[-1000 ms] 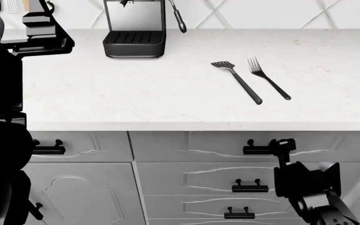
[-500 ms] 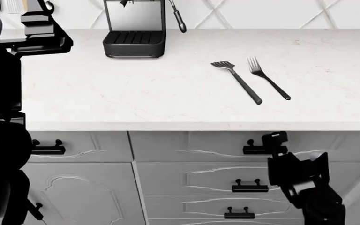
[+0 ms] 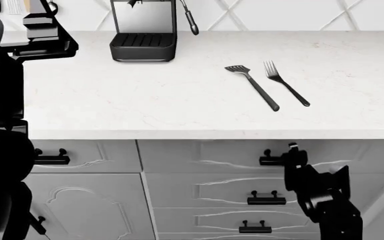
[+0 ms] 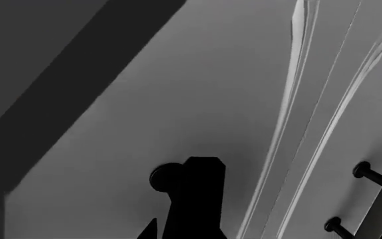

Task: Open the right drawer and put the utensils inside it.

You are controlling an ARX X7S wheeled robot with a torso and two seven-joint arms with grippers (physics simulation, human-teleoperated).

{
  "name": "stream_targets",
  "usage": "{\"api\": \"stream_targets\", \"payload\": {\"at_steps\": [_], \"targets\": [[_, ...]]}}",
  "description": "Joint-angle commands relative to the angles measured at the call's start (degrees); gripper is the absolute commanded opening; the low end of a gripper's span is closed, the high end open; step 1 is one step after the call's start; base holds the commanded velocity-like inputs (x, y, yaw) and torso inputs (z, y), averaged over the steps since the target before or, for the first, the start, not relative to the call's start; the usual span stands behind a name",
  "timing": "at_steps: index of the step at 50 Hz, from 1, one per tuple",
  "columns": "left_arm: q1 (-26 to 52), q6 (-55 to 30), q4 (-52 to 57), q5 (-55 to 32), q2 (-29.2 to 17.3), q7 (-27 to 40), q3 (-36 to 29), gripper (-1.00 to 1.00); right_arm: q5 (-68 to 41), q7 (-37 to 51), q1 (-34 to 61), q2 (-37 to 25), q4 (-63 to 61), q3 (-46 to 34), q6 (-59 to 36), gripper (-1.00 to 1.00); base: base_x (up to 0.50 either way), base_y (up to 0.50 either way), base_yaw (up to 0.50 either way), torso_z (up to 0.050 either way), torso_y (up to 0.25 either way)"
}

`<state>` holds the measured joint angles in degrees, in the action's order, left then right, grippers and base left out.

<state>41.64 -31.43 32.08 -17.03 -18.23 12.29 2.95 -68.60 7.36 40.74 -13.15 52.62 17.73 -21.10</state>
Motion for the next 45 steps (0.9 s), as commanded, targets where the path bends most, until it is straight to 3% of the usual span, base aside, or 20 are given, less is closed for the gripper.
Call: {"api": "stream_targets", "payload": {"at_steps": [1, 14, 25, 26, 28, 33, 34, 45], "targets": [[-0.04, 0.04, -0.01, -0.25, -0.25, 0.25, 0.09, 1.00, -3.24, 5.87, -9.11, 0.65, -19.25, 3.22, -4.25, -1.00, 0.00, 0.00, 0.00, 0.000, 0.000], [-0.15, 0.14, 0.10, -0.47, -0.44, 0.52, -0.01, 1.00, -15.37, 14.14, -28.81, -1.78, -50.67, 7.42, -15.20, -1.00, 0.00, 0.00, 0.00, 0.000, 0.002], [-0.29, 0.35, -0.09, -0.64, -0.57, 0.70, -0.11, 1.00, -19.54, 10.90, -33.33, -3.50, -54.12, 9.29, -17.46, -1.00, 0.00, 0.00, 0.00, 0.001, 0.004], [-0.58, 0.61, -0.11, -0.55, -0.55, 0.69, -0.17, 1.00, -22.02, 2.30, -41.19, -9.38, -57.22, 8.80, -24.66, -1.00, 0.00, 0.00, 0.00, 0.000, 0.010], [-0.43, 0.60, -0.23, -0.61, -0.61, 0.71, -0.14, 1.00, -23.26, -9.62, -43.83, -11.09, -57.07, 9.48, -26.48, -1.00, -0.02, 0.00, 0.00, 0.000, 0.000], [-0.35, 0.47, -0.11, -0.76, -0.71, 0.82, -0.18, 1.00, -22.73, -10.57, -44.32, -11.69, -56.70, 9.26, -26.72, -1.00, 0.00, 0.00, 0.00, 0.000, 0.004], [-0.29, 0.37, 0.01, -0.82, -0.75, 0.86, -0.14, 1.00, -21.43, -15.06, -45.79, -13.24, -56.70, 8.53, -27.87, -1.00, 0.00, 0.00, 0.00, 0.011, 0.000], [-0.29, 0.45, -0.01, -1.00, -0.91, 1.06, -0.25, 1.00, -21.43, -15.17, -45.84, -13.32, -56.63, 8.40, -27.71, -1.00, 0.00, 0.00, 0.00, 0.001, 0.004]]}}
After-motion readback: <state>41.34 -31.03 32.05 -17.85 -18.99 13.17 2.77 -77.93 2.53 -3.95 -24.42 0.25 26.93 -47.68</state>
